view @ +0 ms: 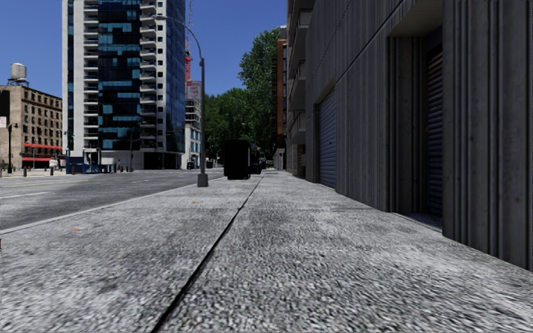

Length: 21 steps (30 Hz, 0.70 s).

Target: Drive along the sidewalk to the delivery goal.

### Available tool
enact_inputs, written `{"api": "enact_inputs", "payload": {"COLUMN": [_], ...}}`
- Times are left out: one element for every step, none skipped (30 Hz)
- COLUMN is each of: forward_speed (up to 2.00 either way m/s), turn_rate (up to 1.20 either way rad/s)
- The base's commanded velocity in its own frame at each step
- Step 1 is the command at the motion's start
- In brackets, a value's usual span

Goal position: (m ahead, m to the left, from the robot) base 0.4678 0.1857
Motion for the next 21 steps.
{"api": "enact_inputs", "payload": {"forward_speed": [2.00,2.00,2.00,1.25,0.03,0.00,0.00,0.00,0.00,0.00,0.00,0.00,0.00,0.00,0.00,0.00,0.00,0.00,0.00,0.00,0.00], "turn_rate": [0.00,0.00,0.00,0.00,0.00,0.00,0.00,0.00,0.00,0.00,0.00,0.00,0.00,0.00,0.00,0.00,0.00,0.00,0.00,0.00,0.00]}}
